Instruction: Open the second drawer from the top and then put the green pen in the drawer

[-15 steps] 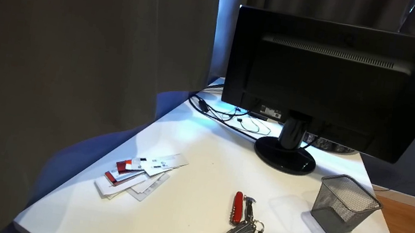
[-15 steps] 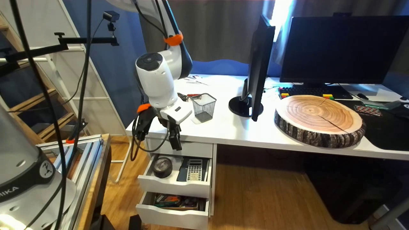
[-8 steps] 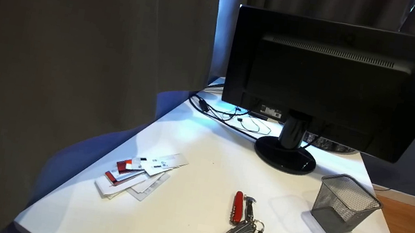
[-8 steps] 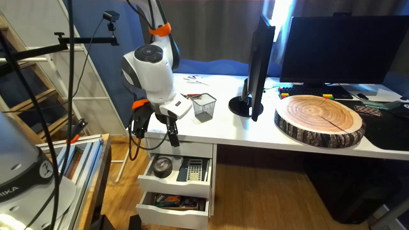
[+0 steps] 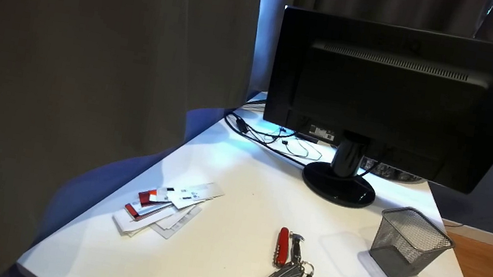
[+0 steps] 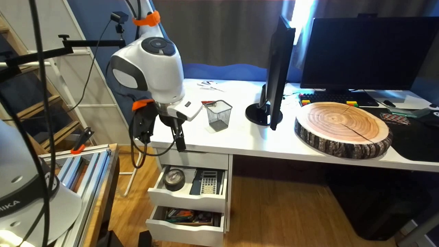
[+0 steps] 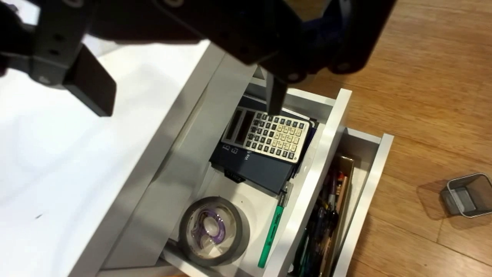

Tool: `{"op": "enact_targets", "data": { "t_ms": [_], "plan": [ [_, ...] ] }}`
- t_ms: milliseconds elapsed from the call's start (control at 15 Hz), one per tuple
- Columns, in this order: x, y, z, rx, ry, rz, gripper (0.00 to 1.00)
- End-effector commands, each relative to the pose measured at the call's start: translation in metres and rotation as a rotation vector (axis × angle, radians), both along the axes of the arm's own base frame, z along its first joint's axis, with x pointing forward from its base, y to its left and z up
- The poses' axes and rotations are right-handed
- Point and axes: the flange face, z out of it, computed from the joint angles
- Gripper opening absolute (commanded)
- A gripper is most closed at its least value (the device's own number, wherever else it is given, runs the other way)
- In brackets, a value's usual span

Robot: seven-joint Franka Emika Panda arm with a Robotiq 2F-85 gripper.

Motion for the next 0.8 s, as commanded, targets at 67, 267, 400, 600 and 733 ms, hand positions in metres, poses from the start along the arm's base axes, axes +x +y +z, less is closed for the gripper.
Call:
{"op": "enact_targets", "data": {
  "t_ms": [67,267,400,600,733],
  "plan": [
    [0.012,0.007,0.034,0.053,-0.012,0.035,1.00],
    [0.025,0.009,0.056,0.095,-0.044,0.040,1.00],
    [0.022,0.009,0.045,0.076,-0.044,0.042,1.00],
    [0.021,0.007,0.060,0.105,-0.058,0.044,1.00],
    [0.020,0.006,0.063,0.108,-0.063,0.045,1.00]
  ]
}}
